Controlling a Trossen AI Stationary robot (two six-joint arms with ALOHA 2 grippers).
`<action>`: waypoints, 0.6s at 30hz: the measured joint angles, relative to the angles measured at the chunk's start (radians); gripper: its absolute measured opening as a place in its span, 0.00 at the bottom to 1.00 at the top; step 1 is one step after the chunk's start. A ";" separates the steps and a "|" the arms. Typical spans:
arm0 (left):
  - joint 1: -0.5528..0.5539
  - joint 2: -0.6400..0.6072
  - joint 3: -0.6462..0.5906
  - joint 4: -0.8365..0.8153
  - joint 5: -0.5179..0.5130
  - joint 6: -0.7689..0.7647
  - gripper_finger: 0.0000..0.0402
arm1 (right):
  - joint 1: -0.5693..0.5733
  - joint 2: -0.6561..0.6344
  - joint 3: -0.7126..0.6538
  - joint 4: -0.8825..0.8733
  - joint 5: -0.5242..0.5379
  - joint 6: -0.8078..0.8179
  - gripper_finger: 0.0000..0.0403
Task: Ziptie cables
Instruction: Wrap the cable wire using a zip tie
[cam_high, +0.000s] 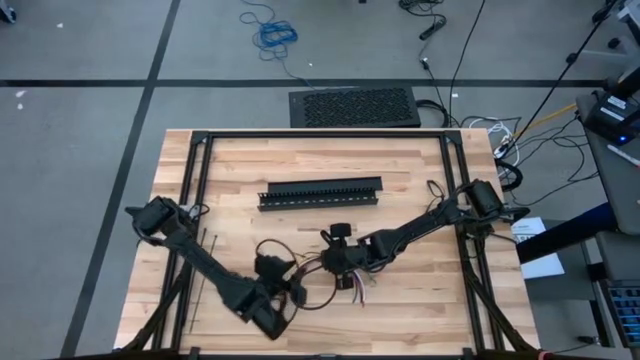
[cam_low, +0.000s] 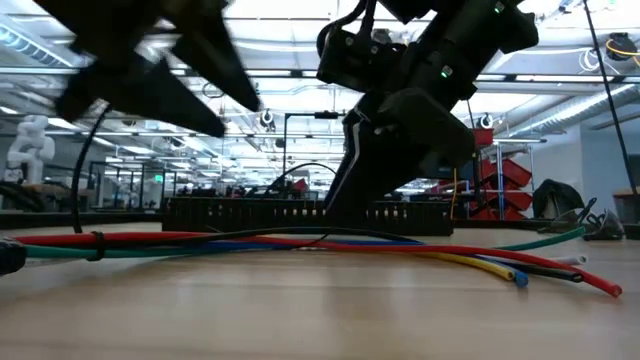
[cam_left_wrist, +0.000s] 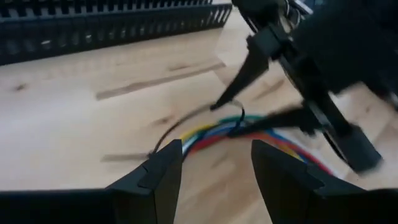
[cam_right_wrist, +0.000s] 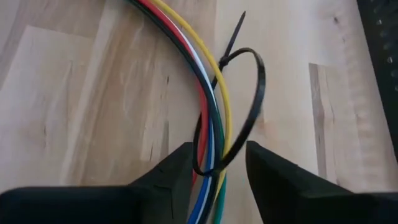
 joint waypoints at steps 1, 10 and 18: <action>0.012 0.007 -0.002 0.021 -0.002 0.009 0.48 | 0.001 -0.009 0.000 -0.010 0.001 -0.004 0.35; 0.040 0.029 -0.002 0.073 0.014 -0.016 0.48 | 0.025 -0.132 0.000 -0.058 0.038 -0.087 0.35; 0.017 0.071 -0.002 0.067 0.071 -0.129 0.48 | -0.018 -0.178 -0.021 -0.109 0.102 -0.107 0.27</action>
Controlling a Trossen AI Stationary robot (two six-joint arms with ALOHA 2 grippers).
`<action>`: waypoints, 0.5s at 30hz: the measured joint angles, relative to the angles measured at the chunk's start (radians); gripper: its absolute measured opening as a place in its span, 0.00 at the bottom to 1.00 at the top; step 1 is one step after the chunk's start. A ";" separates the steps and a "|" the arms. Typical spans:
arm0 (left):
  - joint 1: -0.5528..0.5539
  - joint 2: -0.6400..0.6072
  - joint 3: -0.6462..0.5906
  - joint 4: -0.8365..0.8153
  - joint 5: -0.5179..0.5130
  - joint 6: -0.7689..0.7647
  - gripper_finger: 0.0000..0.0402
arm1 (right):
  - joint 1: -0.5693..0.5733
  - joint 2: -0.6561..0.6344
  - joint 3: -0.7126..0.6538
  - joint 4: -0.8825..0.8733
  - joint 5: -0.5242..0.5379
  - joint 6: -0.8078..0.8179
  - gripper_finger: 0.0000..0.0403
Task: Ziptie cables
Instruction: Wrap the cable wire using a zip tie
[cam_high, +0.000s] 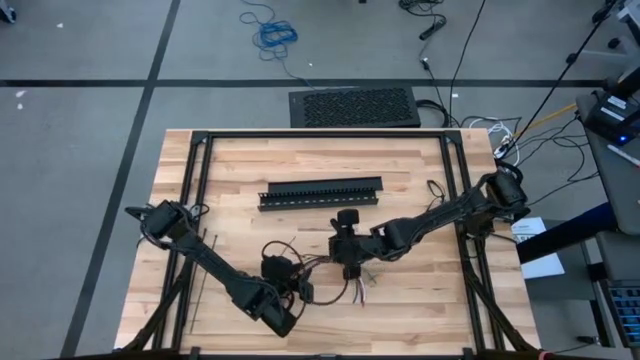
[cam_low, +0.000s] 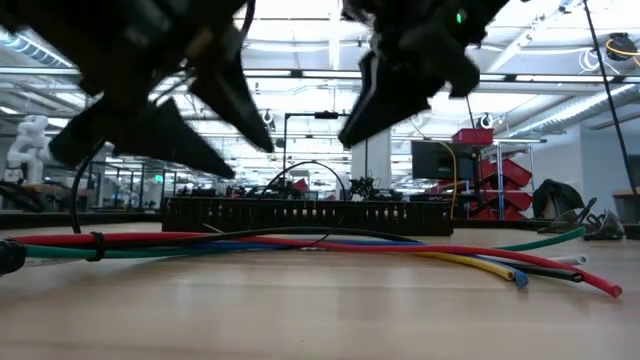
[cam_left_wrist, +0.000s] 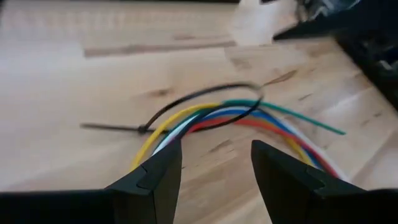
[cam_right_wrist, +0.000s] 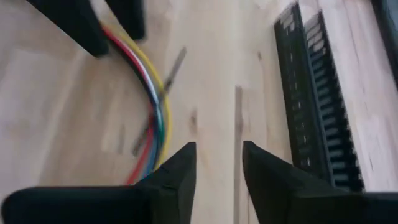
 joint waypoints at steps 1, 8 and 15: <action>0.000 0.014 0.000 -0.003 0.003 -0.025 0.47 | -0.009 0.000 -0.012 -0.001 -0.002 0.004 0.25; 0.009 0.057 -0.001 -0.158 0.013 -0.307 0.46 | -0.030 -0.013 -0.084 0.005 -0.006 0.033 0.18; 0.062 0.056 -0.002 -0.185 0.052 -0.344 0.46 | -0.029 -0.078 -0.131 0.045 -0.056 0.015 0.20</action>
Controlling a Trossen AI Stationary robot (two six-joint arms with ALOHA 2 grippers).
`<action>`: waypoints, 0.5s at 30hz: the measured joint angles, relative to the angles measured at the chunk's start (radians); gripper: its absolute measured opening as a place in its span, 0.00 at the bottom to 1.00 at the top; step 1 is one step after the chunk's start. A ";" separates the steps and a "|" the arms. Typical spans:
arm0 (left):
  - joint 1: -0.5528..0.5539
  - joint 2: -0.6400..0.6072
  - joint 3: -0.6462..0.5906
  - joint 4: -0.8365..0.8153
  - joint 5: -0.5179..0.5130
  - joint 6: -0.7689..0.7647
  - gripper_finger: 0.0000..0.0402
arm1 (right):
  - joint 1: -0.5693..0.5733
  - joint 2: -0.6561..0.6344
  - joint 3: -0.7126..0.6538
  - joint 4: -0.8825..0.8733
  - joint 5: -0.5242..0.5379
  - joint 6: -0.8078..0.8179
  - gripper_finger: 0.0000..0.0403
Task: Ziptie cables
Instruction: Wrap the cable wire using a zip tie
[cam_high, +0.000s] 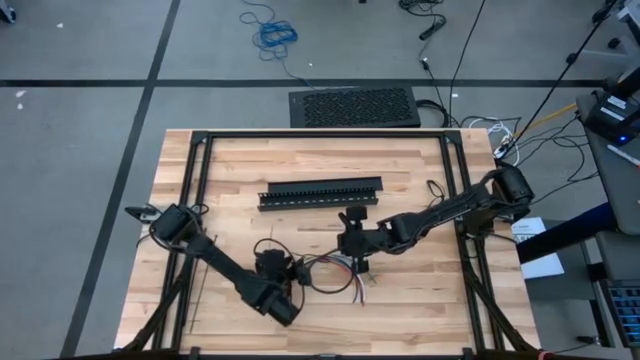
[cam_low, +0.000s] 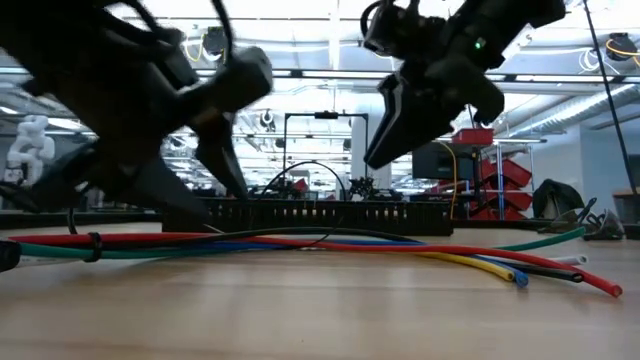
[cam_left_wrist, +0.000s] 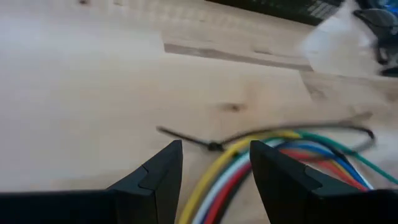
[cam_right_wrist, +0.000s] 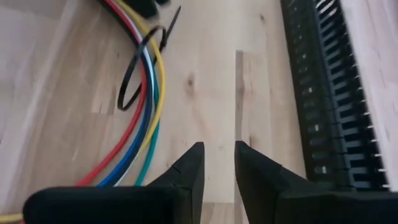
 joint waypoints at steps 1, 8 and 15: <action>0.009 0.002 -0.001 0.008 0.009 0.002 0.46 | 0.000 -0.010 -0.004 0.000 0.000 -0.005 0.20; 0.047 0.008 -0.002 0.018 0.078 0.018 0.46 | 0.001 -0.087 -0.061 0.019 -0.001 -0.031 0.20; 0.076 0.008 -0.002 0.030 0.079 0.028 0.46 | 0.000 -0.138 -0.146 0.108 -0.001 -0.046 0.20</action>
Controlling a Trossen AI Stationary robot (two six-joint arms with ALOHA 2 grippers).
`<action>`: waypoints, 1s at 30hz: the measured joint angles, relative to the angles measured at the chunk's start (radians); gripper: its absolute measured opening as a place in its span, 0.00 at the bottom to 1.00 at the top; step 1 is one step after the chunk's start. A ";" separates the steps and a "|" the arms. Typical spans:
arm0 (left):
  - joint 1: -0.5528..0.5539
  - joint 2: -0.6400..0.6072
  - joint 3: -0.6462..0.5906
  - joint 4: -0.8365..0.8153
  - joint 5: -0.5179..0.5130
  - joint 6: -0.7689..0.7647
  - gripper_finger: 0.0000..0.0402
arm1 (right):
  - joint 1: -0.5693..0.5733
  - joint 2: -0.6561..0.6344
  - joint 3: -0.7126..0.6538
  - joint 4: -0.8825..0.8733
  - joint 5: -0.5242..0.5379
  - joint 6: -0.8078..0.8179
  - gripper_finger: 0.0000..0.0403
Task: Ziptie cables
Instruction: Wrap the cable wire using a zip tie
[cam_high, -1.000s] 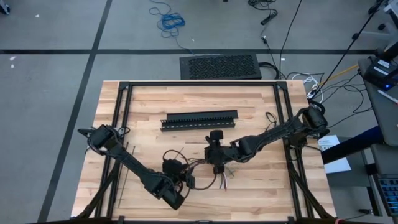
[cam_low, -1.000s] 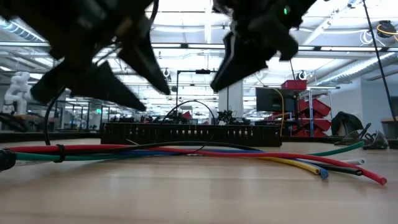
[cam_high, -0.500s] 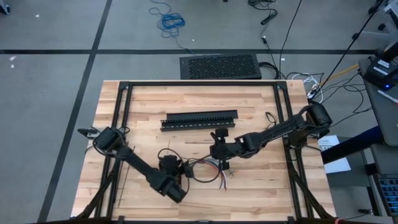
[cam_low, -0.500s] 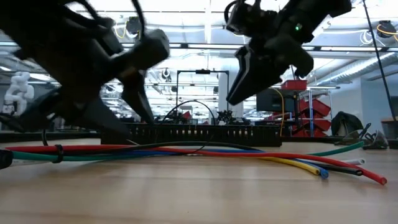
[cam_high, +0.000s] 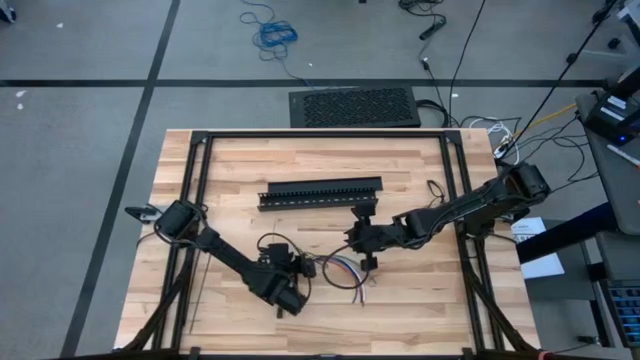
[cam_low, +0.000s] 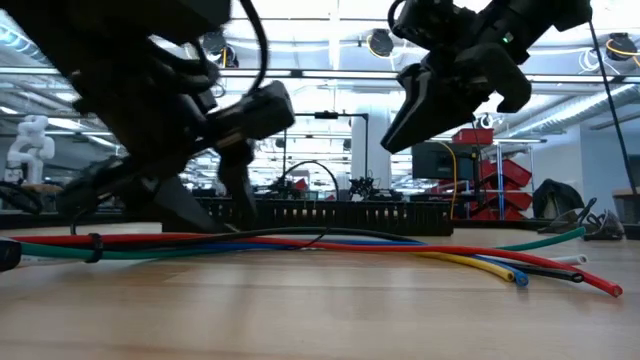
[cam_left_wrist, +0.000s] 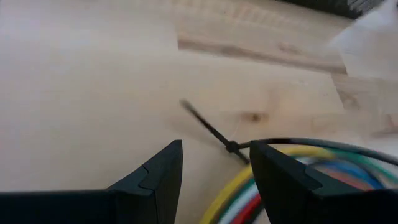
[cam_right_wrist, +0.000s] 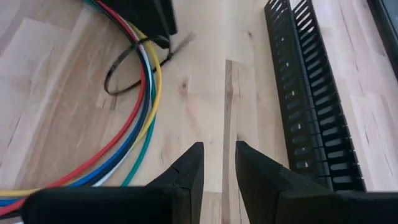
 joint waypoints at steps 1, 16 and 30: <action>0.009 0.001 0.000 0.006 0.000 0.012 0.46 | 0.000 -0.001 -0.005 0.002 0.000 0.000 0.20; 0.046 -0.011 0.003 0.110 -0.078 0.210 0.46 | -0.001 -0.001 -0.030 -0.013 -0.004 0.012 0.20; -0.032 -0.142 0.004 -0.038 -0.165 0.396 0.46 | -0.265 0.060 -0.257 0.624 -0.396 0.258 0.20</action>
